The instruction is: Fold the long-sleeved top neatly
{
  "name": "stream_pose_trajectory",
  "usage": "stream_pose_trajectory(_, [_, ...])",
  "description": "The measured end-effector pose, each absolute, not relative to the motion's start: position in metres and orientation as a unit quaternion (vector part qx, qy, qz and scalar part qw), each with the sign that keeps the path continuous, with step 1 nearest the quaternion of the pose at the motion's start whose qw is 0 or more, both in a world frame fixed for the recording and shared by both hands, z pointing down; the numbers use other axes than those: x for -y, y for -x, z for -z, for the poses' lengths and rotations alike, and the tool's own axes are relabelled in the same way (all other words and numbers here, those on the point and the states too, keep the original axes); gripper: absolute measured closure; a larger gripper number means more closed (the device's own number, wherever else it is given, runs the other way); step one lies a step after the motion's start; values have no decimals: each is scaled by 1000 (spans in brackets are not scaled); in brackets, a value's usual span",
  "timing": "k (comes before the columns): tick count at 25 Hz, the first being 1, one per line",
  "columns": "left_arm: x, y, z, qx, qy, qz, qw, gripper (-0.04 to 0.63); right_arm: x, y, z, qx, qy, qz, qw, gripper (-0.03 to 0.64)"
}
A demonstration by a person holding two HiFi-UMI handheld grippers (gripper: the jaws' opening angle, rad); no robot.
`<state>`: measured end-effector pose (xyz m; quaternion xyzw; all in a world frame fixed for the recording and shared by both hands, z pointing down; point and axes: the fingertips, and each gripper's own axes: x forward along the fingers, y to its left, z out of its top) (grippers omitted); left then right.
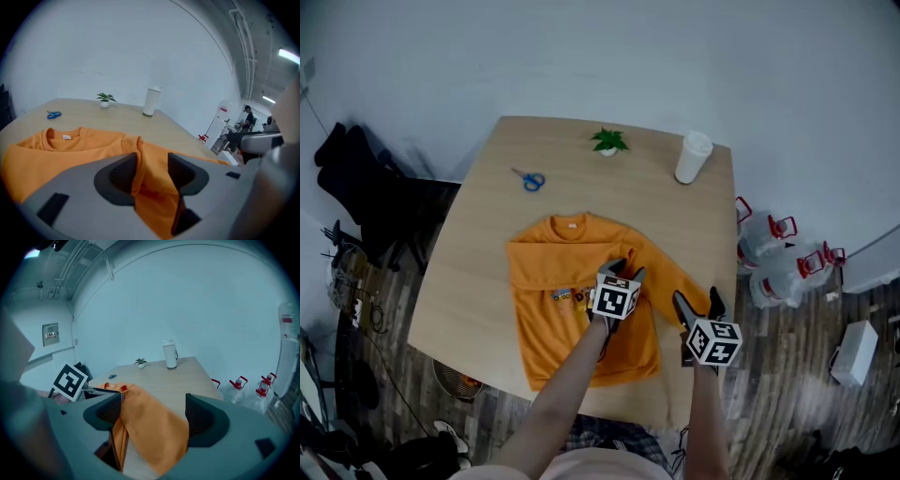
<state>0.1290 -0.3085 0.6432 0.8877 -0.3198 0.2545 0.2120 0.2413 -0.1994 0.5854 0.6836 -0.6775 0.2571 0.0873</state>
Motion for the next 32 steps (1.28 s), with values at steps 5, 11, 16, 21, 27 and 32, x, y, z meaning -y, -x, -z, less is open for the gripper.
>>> stream_pose_trajectory(5, [300, -136, -639, 304, -896, -246, 211, 370, 187, -259, -588, 656, -702, -266, 74, 199])
stream_pose_trajectory(11, [307, -126, -611, 324, -898, -219, 200, 368, 173, -282, -581, 632, -726, -263, 60, 201])
stream_pose_trajectory(16, [288, -147, -602, 301, -907, -223, 191, 368, 149, -305, -583, 604, -749, -271, 44, 207])
stream_pose_trajectory(21, [259, -178, -605, 265, -917, -234, 186, 368, 117, -319, -594, 575, -767, -282, 50, 223])
stream_pose_trajectory(27, [222, -210, -621, 224, -923, -252, 188, 368, 77, -329, -620, 540, -780, -312, 53, 252])
stream_pose_trajectory(32, [195, -226, -634, 197, -924, -271, 186, 370, 56, -330, -643, 518, -784, -337, 57, 278])
